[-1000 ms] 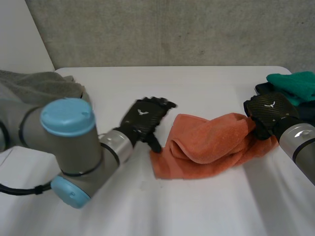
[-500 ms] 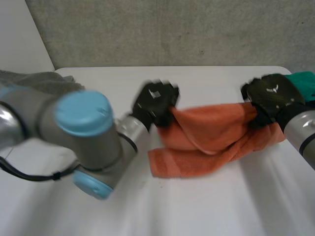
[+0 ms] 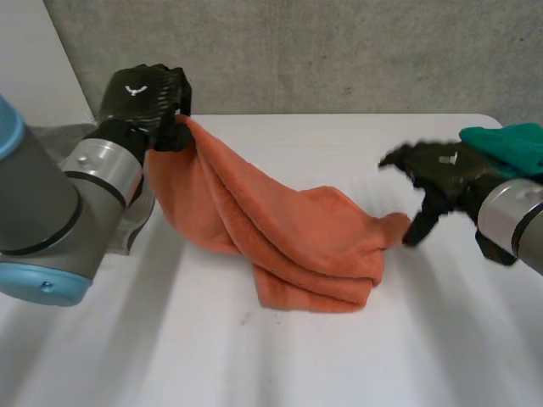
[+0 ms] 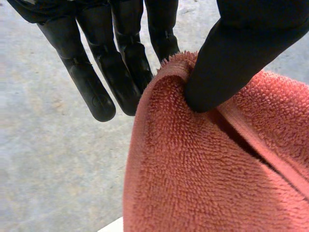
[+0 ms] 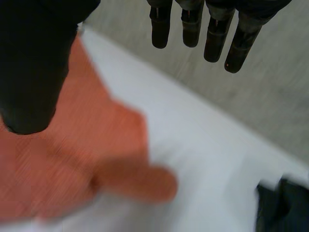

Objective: Fold the laundry.

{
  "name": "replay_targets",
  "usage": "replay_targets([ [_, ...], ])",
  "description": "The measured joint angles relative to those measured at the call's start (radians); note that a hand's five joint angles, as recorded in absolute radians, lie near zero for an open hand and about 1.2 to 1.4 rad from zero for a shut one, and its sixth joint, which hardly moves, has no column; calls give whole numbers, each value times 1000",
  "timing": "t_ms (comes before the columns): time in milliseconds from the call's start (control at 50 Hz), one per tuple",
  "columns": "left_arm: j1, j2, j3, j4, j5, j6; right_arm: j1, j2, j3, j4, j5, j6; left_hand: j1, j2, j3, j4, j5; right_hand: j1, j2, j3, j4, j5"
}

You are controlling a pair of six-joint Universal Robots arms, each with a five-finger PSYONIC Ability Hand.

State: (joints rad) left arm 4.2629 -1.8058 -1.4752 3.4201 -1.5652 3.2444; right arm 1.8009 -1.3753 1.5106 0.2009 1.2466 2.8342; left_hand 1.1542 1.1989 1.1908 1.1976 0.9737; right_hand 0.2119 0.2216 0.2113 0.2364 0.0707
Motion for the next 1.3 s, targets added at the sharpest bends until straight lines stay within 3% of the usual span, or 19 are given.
replay_targets([
  [140,37,74,-44,1,5,-2,-10,123,1,98,-7,-78,0,0,0,0,0,0,0,0,0,0],
  [260,43,110,-62,2,5,-3,27,195,27,-11,-10,0,0,0,0,3,0,0,0,0,0,0],
  [340,42,127,-70,2,5,-3,73,259,48,-152,-8,89,0,0,0,3,0,133,150,163,123,120],
  [360,41,133,-71,2,5,-3,91,285,49,-196,-5,111,0,0,0,4,0,382,405,394,366,338],
  [380,40,136,-71,3,5,-3,94,291,49,-205,-4,115,0,0,0,4,0,382,405,394,366,338],
  [420,40,147,-72,3,5,-3,115,316,41,-250,14,127,0,0,1,4,0,797,861,858,831,787],
  [540,40,205,-76,-4,5,-3,106,222,23,-269,103,51,0,0,1,4,0,822,961,973,949,881],
  [660,40,323,-97,-49,7,-4,-27,-45,-64,-235,153,-208,0,0,1,4,0,822,961,973,949,881],
  [760,35,373,-115,-70,8,-4,-51,-89,-179,-210,150,-282,0,1,1,4,0,822,961,973,949,881],
  [860,32,384,-137,-75,8,-4,-30,-35,-242,-204,141,-285,0,1,1,4,0,822,961,973,950,881],
  [900,29,372,-176,-71,8,-3,56,147,-326,-206,125,-273,0,1,1,4,0,822,961,973,950,881],
  [980,28,341,-205,-68,8,-3,112,293,-362,-216,120,-273,0,1,1,4,0,816,953,964,948,879],
  [1000,28,330,-212,-68,8,-2,124,335,-371,-222,120,-273,0,1,1,4,0,721,863,874,852,790],
  [1040,27,307,-223,-69,7,-2,139,412,-384,-241,127,-274,0,1,1,4,0,296,405,427,424,381],
  [1060,27,302,-225,-69,7,-2,141,422,-386,-245,129,-274,0,1,1,4,0,296,405,427,424,381],
  [1080,27,287,-231,-70,7,-1,145,455,-391,-258,140,-273,0,2,2,4,0,84,165,191,169,136],
  [1120,27,267,-235,-70,7,-1,147,478,-393,-274,159,-269,0,2,2,4,0,2,11,21,11,10],
  [1220,28,241,-237,-72,7,-1,139,443,-364,-286,198,-250,0,2,2,4,0,1,1,1,2,0],
  [1300,30,233,-233,-70,7,-1,113,315,-268,-259,207,-233,0,2,2,4,0,1,1,1,2,1],
])
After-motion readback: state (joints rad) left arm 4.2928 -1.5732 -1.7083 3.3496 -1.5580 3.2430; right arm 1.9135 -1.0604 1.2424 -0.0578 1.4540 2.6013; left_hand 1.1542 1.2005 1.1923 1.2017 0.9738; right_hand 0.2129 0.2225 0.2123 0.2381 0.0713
